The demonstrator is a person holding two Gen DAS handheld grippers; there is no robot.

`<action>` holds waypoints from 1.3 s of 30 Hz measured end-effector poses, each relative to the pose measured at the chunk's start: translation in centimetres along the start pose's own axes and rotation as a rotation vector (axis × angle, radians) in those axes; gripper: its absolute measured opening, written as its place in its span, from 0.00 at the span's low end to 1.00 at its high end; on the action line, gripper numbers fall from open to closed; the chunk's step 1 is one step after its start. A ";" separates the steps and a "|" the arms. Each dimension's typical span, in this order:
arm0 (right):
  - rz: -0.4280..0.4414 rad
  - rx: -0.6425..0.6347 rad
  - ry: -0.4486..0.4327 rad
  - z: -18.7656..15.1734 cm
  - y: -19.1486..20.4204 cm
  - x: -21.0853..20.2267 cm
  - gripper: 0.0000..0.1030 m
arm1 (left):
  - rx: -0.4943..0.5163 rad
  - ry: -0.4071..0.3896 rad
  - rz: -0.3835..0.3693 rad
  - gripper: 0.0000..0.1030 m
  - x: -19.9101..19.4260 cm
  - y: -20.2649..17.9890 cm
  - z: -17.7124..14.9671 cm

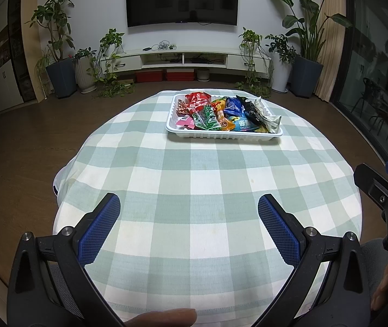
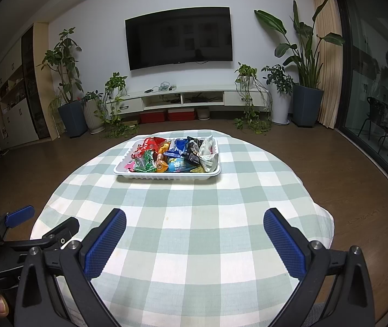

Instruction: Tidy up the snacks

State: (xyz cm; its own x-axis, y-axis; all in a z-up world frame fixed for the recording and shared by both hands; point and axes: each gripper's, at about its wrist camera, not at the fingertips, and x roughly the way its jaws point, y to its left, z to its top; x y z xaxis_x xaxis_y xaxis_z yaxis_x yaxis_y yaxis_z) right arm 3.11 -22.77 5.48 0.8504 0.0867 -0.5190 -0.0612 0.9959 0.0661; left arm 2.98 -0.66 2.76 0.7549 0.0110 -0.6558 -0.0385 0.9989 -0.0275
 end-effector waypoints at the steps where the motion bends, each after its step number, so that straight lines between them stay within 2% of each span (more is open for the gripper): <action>1: 0.000 0.000 -0.001 0.0 0.0 0.0 1.00 | 0.000 0.000 0.000 1.00 0.0 0.0 0.0; 33: 0.000 0.000 0.006 0.5 0.0 -0.2 1.00 | 0.003 -0.003 0.005 1.00 0.1 -0.1 -0.1; 39: 0.007 0.011 0.022 -0.7 -0.4 -0.4 1.00 | 0.006 -0.001 0.008 1.00 0.4 0.7 -1.0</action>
State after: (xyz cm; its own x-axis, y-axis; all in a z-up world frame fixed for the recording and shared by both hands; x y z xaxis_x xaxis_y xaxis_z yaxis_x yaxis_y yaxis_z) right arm 2.45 -23.17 5.10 0.8382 0.0939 -0.5373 -0.0610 0.9950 0.0787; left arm 2.61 -0.05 1.67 0.7555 0.0188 -0.6549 -0.0404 0.9990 -0.0180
